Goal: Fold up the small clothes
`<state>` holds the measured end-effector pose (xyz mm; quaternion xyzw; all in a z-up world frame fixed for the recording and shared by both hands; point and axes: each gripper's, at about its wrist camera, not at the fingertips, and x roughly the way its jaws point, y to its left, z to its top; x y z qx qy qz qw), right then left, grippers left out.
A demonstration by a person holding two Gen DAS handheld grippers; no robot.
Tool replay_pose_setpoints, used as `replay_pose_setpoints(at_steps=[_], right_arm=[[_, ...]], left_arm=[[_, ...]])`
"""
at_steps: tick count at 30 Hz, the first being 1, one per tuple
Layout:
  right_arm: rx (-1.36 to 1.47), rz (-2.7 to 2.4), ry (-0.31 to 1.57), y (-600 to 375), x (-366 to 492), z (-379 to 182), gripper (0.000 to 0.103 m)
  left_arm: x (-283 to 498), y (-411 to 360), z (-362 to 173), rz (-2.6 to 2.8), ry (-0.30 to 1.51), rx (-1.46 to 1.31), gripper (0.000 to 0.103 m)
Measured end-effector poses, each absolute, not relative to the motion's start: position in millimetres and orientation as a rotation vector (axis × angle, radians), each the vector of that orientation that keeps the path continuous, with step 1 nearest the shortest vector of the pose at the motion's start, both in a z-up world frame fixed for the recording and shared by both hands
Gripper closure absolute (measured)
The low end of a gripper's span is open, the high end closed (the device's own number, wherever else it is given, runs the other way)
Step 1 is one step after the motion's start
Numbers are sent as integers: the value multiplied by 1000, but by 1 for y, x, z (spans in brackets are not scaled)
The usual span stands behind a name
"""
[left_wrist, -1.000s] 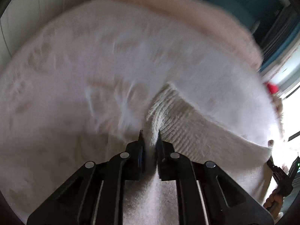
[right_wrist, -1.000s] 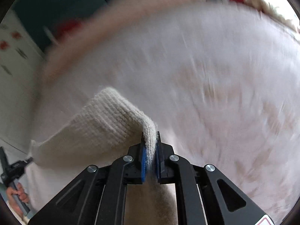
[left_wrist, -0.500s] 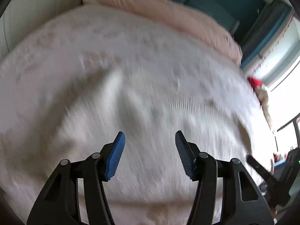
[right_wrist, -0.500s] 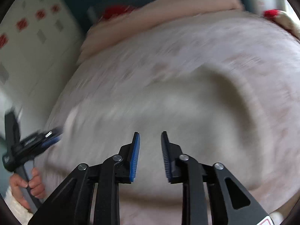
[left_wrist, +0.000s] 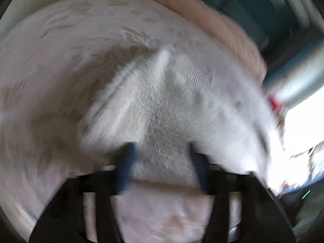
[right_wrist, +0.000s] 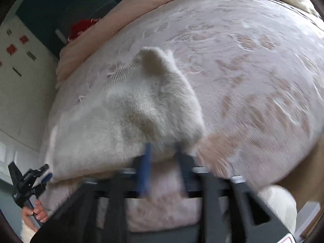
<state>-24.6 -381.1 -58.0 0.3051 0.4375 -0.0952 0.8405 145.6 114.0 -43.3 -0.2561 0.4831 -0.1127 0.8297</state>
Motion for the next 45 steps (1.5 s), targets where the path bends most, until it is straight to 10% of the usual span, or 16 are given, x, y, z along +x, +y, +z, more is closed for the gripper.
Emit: replay_pose_setpoints(at_steps=[2,15,17,19,25,31,38,45], right_arm=[[707,-173,923,-381,-37,-62,41],[1203,-138,799,-402,13,-111,30],[1217,-138,796,-401,29,-107,55],[1180,-126,790,-400,42,-93,83],[997,-43,765,-390,28,-21,87],[876,-120,997,-383,-36,-68,84],[803,-261,948,-413,-65,-47,50],[600,-221,851,-413,0,5,37]], left_arm=[[125,135,-37,-183,957,-660,14],[143,163,-79,-32,1013,-1016,10],[159,157,-78,-40,1024,-1033,19],[169,155,-68,-21,1030,-972,78],[146,177,-21,-89,1042,-918,88],[76,185,-49,-50,1184,-819,88],[70,169,-23,-52,1077,-612,83],[139,125,32,-121,900,-421,32]])
